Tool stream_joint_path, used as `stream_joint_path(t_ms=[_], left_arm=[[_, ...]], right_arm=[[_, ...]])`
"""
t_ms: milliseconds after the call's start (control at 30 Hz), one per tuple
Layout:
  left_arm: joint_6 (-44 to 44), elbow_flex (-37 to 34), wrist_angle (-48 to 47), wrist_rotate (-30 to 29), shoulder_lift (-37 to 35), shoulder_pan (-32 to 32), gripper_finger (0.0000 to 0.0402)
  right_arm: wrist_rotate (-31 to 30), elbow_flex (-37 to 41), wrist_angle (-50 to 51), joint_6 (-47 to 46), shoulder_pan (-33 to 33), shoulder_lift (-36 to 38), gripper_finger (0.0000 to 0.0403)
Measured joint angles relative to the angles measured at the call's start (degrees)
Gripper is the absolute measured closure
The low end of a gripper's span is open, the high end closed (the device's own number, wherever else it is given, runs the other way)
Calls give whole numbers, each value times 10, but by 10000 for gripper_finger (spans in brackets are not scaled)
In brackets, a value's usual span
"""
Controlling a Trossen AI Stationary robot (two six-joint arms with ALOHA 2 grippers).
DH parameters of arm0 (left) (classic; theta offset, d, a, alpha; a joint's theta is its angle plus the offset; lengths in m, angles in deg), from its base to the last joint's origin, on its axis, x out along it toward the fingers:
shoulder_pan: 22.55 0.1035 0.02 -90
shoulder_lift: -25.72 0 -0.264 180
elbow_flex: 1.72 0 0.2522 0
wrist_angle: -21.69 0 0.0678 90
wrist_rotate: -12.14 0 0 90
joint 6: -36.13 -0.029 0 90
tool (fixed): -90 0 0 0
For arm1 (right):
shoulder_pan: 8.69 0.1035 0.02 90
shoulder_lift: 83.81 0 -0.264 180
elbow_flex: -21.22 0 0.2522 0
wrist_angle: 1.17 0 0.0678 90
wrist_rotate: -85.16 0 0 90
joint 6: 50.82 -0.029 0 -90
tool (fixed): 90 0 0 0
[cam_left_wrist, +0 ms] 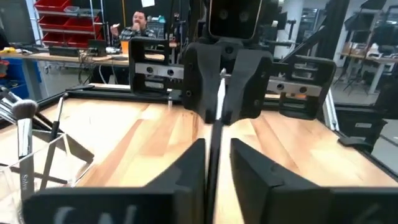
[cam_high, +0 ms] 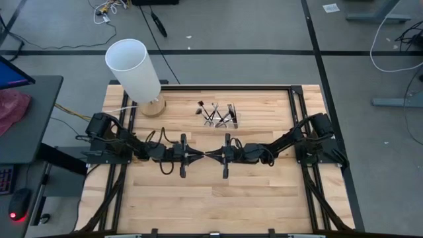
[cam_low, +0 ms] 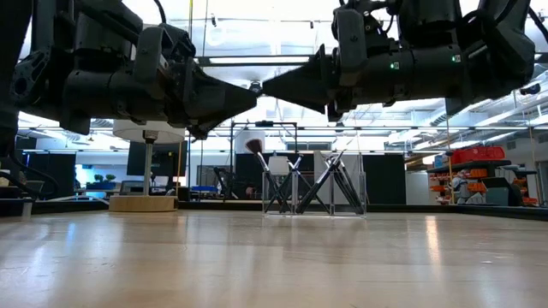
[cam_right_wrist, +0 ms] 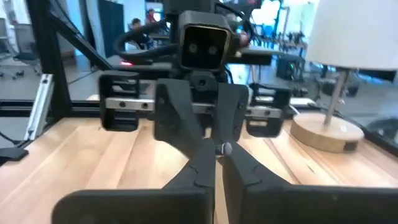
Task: Put items in baskets/containers
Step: Put the black liner brush into the transparent organizer
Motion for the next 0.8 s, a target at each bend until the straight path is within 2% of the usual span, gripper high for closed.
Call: stream_joint_path(t_ms=[133, 333, 567, 700, 800], left_arm=[[0, 0, -15, -9, 0, 0, 289], [2, 0, -51, -45, 0, 0, 249], [30, 0, -85, -53, 1, 0, 239], [30, 0, -89, -57, 1, 0, 242], [30, 0, -89, -58, 1, 0, 245]], right_arm=[[-43, 0, 117, -19, 5, 45, 396], [-140, 0, 344, -51, 20, 169, 396], [-229, 0, 518, -78, 26, 311, 396], [-237, -35, 629, -108, 12, 361, 396], [-237, -85, 738, -144, -6, 372, 396]])
